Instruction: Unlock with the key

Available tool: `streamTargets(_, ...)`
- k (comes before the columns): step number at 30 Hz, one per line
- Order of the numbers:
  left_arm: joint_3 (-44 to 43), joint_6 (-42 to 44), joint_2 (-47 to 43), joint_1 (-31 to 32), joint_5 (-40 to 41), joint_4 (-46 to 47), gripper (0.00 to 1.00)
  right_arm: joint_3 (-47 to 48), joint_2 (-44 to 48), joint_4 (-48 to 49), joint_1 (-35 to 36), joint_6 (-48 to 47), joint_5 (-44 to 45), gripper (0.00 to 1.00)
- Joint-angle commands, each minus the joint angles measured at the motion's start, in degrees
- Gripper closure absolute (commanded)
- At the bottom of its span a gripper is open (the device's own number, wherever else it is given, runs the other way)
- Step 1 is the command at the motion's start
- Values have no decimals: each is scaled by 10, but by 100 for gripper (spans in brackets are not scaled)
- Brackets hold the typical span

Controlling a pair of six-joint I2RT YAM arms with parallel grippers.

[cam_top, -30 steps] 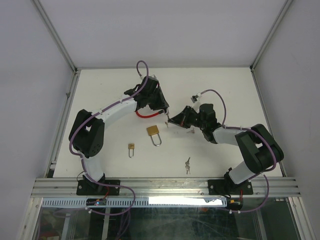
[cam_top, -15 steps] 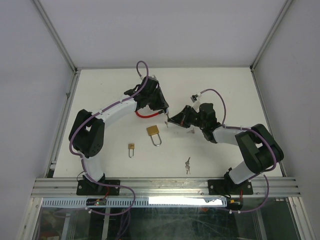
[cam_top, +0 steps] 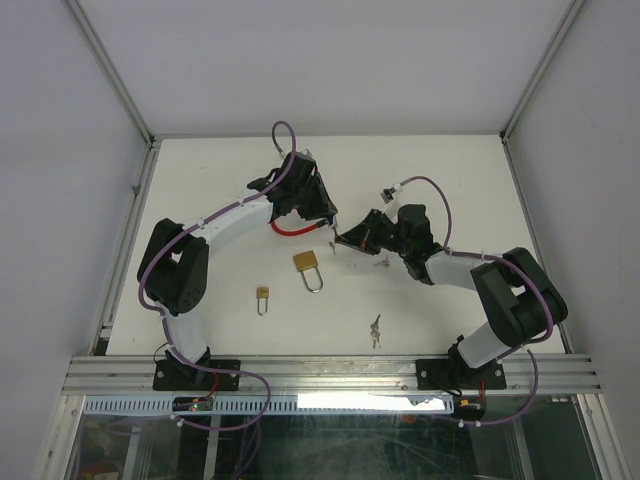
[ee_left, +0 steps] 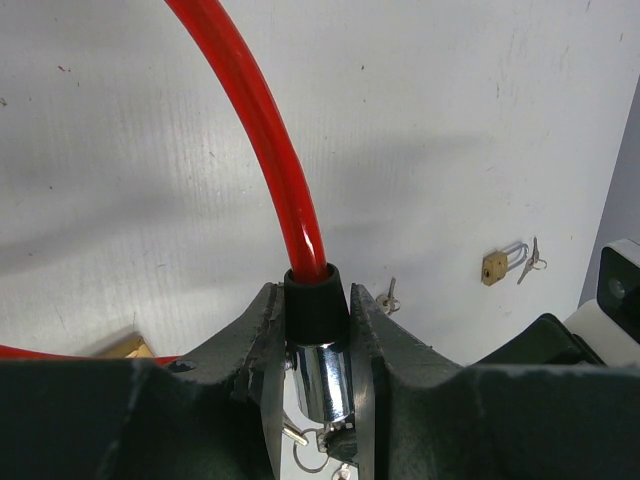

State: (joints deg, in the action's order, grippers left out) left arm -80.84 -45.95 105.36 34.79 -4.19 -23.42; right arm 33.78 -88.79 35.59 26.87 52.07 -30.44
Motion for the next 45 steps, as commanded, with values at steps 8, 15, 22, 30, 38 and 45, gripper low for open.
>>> streamTargets(8, -5, -5, -38, 0, -15, 27, 100, 39, 4, -9, 2, -17, 6, 100)
streamTargets(15, -5, -5, -37, 0, -17, 27, 100, 44, 5, -24, 2, -17, 11, 100)
streamTargets(22, -6, -1, -37, 0, -12, 26, 100, 53, 6, -50, 2, -41, 12, 100)
streamTargets(30, -5, -4, -38, 1, -12, 26, 100, 60, 9, -66, 2, -51, 14, 100)
streamTargets(38, -2, -9, -38, 10, -13, 26, 100, 61, 10, -48, 1, -33, 23, 100)
streamTargets(45, 23, -15, -50, 15, -10, 28, 100, 69, 11, -35, -9, -22, 34, 100)
